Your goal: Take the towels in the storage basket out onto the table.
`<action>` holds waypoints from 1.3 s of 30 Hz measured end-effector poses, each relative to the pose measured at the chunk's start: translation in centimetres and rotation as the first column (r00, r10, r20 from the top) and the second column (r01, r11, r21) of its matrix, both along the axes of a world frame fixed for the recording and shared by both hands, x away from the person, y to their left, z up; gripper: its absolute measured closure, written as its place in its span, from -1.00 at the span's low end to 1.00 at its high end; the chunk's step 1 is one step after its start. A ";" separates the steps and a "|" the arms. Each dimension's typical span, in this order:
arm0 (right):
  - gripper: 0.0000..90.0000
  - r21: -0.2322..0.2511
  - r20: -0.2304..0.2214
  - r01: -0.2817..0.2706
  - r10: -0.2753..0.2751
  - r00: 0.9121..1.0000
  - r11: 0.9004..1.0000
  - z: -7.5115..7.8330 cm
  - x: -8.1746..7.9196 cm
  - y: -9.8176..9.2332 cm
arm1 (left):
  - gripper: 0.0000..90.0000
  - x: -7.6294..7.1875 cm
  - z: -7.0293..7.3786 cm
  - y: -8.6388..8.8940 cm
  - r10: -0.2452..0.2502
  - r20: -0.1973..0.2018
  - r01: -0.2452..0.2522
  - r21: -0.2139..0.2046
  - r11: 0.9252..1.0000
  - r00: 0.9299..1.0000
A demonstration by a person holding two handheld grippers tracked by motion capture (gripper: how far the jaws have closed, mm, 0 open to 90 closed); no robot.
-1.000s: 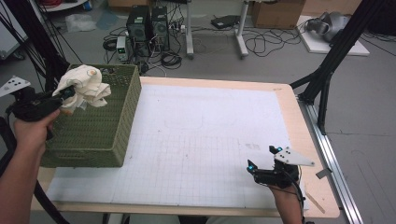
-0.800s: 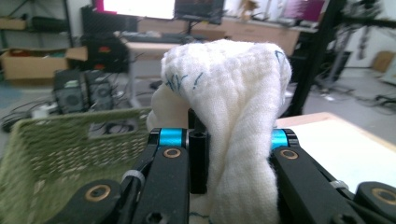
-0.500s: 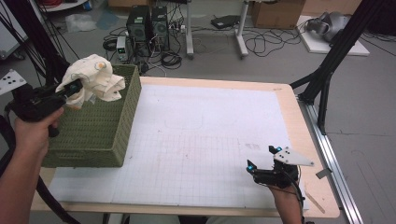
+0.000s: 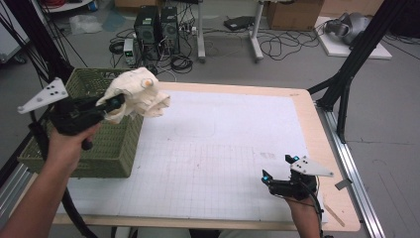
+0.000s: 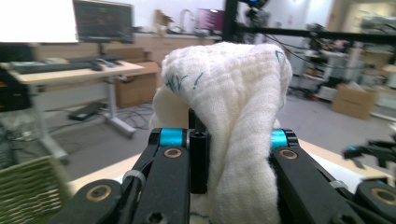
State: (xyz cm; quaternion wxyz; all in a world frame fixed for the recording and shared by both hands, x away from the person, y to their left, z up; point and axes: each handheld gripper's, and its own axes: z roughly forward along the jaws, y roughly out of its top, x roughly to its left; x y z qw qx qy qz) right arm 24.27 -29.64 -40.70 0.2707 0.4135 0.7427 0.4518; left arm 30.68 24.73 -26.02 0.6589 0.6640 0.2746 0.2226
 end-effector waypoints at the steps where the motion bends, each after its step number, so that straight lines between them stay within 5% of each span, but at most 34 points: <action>1: -0.88 -0.001 0.002 -0.001 0.001 1.000 1.000 0.0 0.0 0.0 | 0.74 0.0 -0.2 -0.6 -0.019 -0.005 0.019 0.000 1.000 1.000; 11: -0.88 -0.002 0.003 0.000 0.000 1.000 1.000 0.0 0.0 0.0 | 0.74 0.1 -1.8 -6.0 -0.143 -0.023 0.143 0.022 0.989 0.989; 26: -0.88 0.004 0.004 0.008 -0.008 1.000 1.000 0.1 -0.1 -0.2 | 0.74 0.4 -7.6 -13.9 -0.234 -0.072 0.239 0.076 0.968 0.970; 32: -0.88 0.005 0.001 0.010 -0.010 1.000 1.000 0.1 -0.1 -0.2 | 0.74 0.6 -9.6 -16.7 -0.284 -0.097 0.293 0.095 0.951 0.954; 36: -0.88 0.003 0.002 0.008 -0.008 1.000 1.000 0.0 -0.1 -0.2 | 0.73 0.9 -11.0 -18.5 -0.323 -0.153 0.340 0.105 0.935 0.934; 39: -0.88 0.002 0.000 0.009 -0.009 1.000 1.000 0.0 0.0 -0.2 | 0.73 1.5 -12.3 -19.4 -0.322 -0.198 0.347 0.111 0.931 0.926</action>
